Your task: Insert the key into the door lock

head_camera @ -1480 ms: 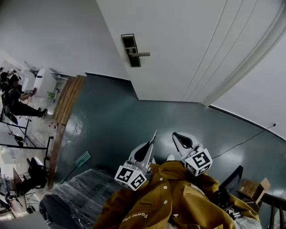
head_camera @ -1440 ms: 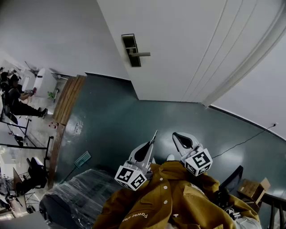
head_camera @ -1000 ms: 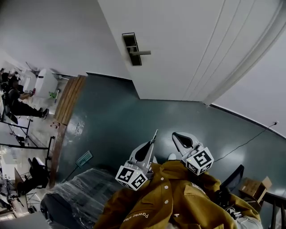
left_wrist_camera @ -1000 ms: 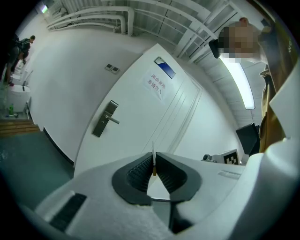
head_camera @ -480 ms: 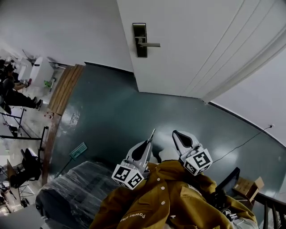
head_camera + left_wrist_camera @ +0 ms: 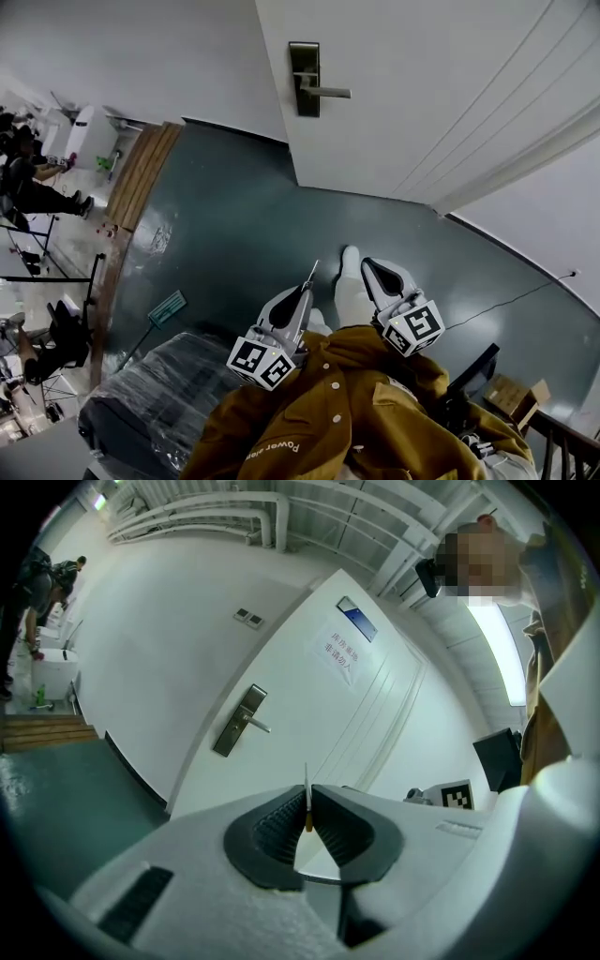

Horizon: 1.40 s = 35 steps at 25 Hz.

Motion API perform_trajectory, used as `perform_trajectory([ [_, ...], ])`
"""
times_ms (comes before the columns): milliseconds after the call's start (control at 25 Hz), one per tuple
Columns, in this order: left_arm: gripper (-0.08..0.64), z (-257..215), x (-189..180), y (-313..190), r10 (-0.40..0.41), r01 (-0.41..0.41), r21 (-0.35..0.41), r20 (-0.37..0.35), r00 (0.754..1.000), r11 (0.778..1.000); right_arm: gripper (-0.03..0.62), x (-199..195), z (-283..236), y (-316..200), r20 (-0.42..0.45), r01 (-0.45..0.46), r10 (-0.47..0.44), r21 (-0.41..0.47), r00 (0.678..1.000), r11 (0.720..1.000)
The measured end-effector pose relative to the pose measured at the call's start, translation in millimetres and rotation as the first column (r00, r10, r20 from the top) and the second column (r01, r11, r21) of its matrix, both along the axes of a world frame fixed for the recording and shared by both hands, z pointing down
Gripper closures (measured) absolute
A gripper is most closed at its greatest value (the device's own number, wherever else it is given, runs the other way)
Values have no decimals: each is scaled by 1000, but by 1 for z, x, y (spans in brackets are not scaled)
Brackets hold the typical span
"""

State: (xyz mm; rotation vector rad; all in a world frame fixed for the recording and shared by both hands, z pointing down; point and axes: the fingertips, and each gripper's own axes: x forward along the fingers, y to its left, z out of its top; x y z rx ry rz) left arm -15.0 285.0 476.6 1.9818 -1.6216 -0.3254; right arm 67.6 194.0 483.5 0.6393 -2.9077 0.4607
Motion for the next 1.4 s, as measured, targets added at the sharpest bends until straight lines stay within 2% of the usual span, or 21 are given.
perform_trajectory([
  [160,535,2,-14,-62,-14,14,4,-1,1000,1000,584,-9,5,-59,23,8,-8,0,1000,1000],
  [360,535,-15,-6,-143,13,-13,7,-5,1000,1000,584,-14,-10,-134,36,46,-46,19,998,999],
  [520,535,-17,-4,-197,-12,12,0,-21,1000,1000,584,-16,-15,-185,54,81,-81,12,995,997],
  [720,535,-16,-11,-240,-67,66,-22,-39,997,998,584,-20,-10,-227,41,130,-129,-19,991,991],
  [960,535,-11,-31,-269,-116,113,-52,-67,991,992,584,-37,-4,-256,31,171,-169,-66,985,983],
  [1160,535,5,-74,-290,-171,160,-70,-182,968,985,584,-71,4,-270,20,183,-182,-68,983,981],
  [1400,535,28,-119,-313,-162,141,-93,-286,944,986,584,-104,4,-290,-3,131,-132,-57,991,990],
])
